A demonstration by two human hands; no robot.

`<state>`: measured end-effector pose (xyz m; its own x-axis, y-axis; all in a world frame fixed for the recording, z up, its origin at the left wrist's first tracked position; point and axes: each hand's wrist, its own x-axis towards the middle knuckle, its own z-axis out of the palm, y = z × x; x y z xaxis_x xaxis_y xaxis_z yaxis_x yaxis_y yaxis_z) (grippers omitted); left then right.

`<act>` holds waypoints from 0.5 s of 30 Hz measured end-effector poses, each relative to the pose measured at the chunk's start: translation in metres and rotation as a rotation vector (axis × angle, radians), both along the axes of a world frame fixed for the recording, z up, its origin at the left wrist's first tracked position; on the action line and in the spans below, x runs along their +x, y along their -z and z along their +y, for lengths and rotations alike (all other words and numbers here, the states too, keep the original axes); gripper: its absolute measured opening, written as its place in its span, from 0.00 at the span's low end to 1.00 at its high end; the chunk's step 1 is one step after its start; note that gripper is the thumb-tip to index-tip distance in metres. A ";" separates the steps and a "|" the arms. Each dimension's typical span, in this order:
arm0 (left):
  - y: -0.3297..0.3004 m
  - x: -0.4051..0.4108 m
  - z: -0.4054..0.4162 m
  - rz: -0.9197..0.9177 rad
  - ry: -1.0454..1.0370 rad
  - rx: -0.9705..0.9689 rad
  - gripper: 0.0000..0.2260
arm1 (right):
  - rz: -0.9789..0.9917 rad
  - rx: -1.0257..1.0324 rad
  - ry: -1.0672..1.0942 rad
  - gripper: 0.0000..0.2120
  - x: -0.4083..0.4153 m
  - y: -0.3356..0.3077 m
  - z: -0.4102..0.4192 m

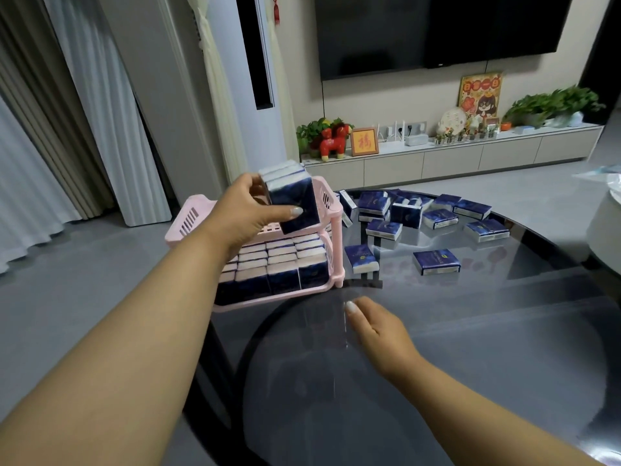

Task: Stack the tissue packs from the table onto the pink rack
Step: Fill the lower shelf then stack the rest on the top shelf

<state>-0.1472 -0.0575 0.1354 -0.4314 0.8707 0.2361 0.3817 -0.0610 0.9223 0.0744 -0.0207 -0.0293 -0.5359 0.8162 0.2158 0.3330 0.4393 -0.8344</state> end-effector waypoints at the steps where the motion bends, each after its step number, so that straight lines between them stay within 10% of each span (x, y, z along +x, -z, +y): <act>1: -0.002 -0.004 0.007 -0.003 0.003 -0.006 0.37 | -0.006 0.002 -0.007 0.17 0.000 0.000 0.001; 15: 0.011 -0.027 0.053 0.054 0.050 -0.159 0.29 | -0.028 0.030 -0.022 0.14 -0.001 0.001 0.005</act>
<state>-0.1741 -0.0045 0.1243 -0.3769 0.9191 0.1149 0.4307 0.0641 0.9002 0.0731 -0.0157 -0.0307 -0.5597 0.7976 0.2250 0.3462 0.4717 -0.8110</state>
